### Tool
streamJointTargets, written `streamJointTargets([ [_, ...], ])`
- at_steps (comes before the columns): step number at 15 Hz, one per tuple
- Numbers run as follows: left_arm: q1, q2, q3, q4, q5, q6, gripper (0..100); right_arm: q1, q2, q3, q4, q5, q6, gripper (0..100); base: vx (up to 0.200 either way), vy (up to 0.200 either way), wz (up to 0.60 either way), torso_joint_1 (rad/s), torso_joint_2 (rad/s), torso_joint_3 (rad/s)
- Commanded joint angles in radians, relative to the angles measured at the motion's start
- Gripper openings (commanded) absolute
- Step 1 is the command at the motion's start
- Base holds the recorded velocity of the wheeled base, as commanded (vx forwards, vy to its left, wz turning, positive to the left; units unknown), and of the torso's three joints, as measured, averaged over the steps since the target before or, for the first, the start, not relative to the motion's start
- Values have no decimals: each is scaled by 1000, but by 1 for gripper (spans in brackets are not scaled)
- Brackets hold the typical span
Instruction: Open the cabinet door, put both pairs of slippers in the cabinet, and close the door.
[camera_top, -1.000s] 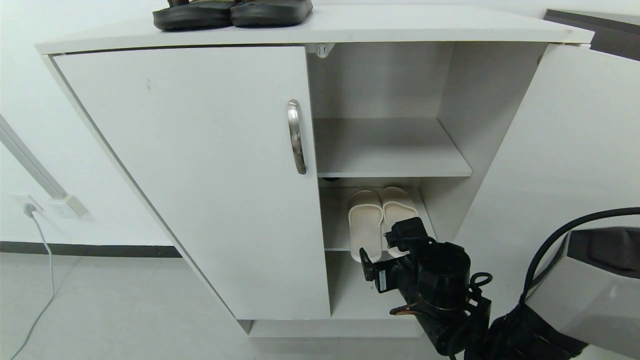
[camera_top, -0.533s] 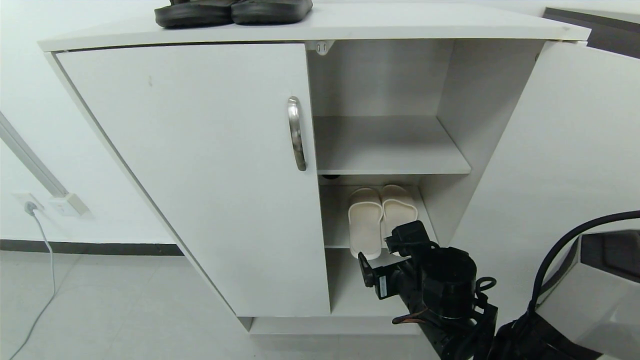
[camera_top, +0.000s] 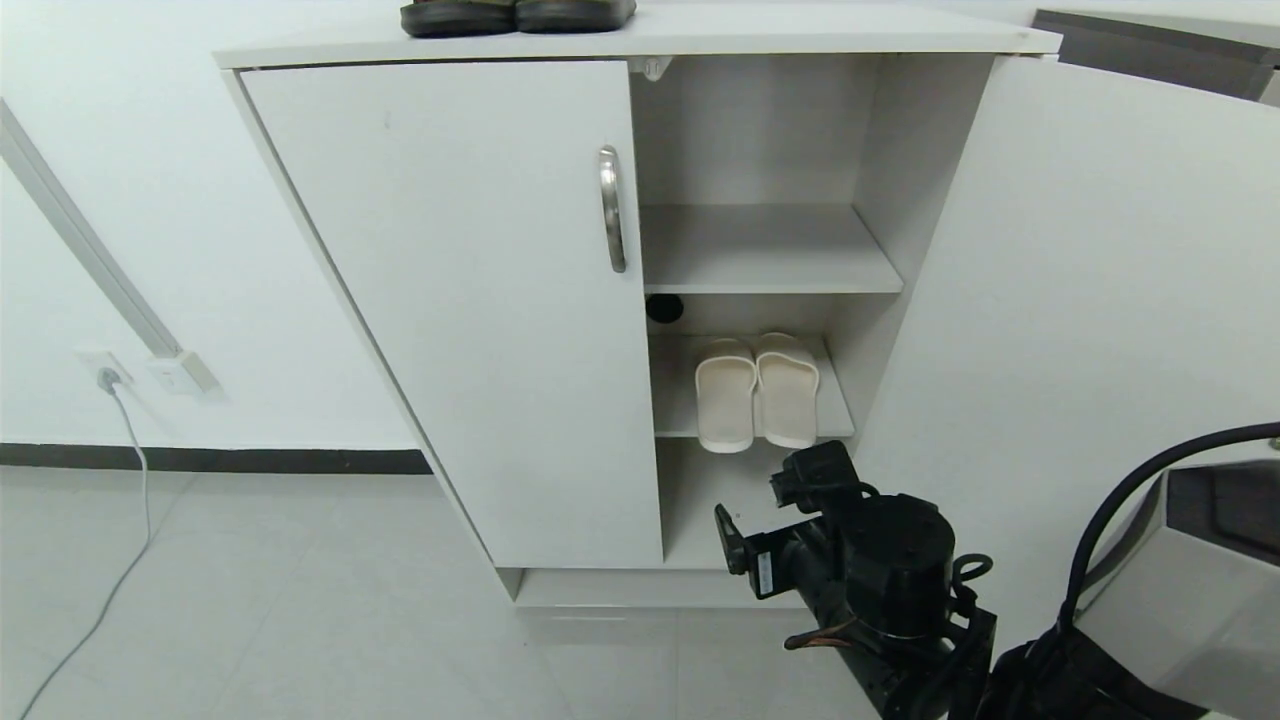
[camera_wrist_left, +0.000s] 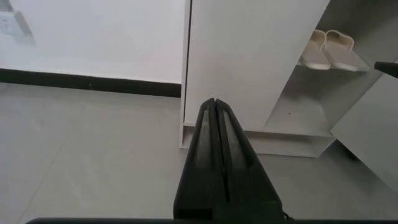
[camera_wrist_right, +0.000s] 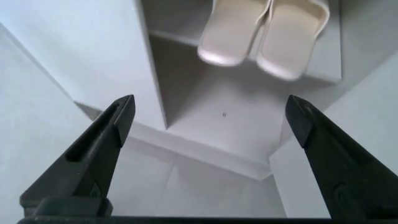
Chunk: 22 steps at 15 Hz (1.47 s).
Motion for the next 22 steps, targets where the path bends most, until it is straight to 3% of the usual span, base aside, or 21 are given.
streamJointTargets([
  [1, 0, 1, 0, 0, 1, 0, 0, -4, 2, 0, -2, 0, 0, 100, 0, 0, 0, 0, 0, 0],
  [8, 0, 1, 0, 0, -1, -2, 0, -4, -1, 0, -2, -1, 0, 100, 0, 0, 0, 0, 0, 0],
  [22, 0, 1, 0, 0, 1, 0, 0, -4, 2, -16, -2, -1, -6, 100, 0, 0, 0, 2, 2, 143],
])
